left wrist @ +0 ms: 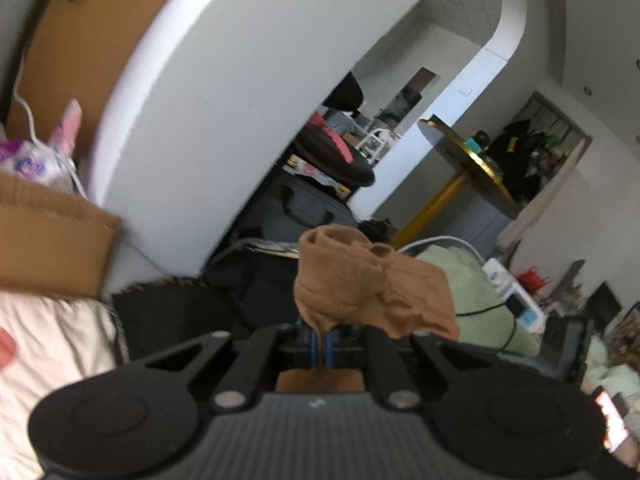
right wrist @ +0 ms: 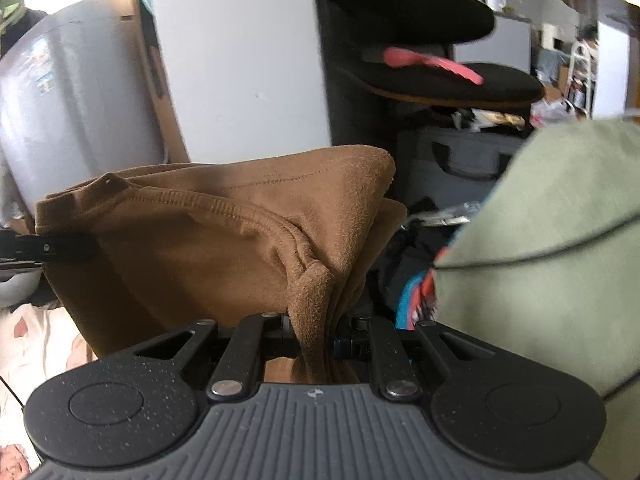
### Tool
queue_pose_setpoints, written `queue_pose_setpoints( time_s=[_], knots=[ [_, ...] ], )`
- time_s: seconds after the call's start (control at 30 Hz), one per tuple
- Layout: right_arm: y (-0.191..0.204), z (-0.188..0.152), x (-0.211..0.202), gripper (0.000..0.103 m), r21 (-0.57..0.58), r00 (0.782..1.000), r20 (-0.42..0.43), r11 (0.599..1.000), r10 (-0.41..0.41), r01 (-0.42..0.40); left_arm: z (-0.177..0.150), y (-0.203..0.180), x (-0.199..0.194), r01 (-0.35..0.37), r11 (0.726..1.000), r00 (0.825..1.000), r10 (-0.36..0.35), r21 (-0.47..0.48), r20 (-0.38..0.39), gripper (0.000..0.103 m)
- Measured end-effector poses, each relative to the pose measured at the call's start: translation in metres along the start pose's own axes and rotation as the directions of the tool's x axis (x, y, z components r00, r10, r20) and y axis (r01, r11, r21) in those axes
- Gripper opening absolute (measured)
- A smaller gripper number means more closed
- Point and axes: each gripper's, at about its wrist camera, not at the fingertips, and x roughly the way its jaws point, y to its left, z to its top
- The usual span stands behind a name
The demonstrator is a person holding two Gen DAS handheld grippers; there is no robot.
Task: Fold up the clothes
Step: 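Carry the folded brown cloth with both grippers toward the clothes pile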
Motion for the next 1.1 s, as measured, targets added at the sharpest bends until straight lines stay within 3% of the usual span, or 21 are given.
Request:
queue_pose_setpoints(
  time_s=[0.2, 0.43, 0.83, 1.1],
  knots=[
    [-0.009, -0.012, 0.002, 0.013, -0.008, 0.999, -0.027, 1.000, -0.027, 0.027, -0.011, 0.013, 0.015, 0.029, 0.999, 0.999, -0.030, -0.033, -0.025, 0.005],
    [-0.013, -0.014, 0.015, 0.013, -0.030, 0.999, -0.044, 0.999, -0.029, 0.028, -0.020, 0.019, 0.029, 0.009, 1.000, 0.999, -0.010, -0.024, -0.040, 0.005],
    [-0.027, -0.025, 0.090, 0.013, -0.037, 0.996, -0.083, 0.999, 0.011, -0.014, -0.018, 0.056, 0.064, -0.112, 0.994, 0.992, 0.113, 0.022, -0.063, 0.005],
    [-0.039, -0.015, 0.131, 0.014, -0.036, 0.994, -0.108, 0.999, 0.006, -0.010, -0.007, 0.078, 0.087, -0.141, 0.989, 0.987, 0.144, 0.051, -0.068, 0.005]
  ],
)
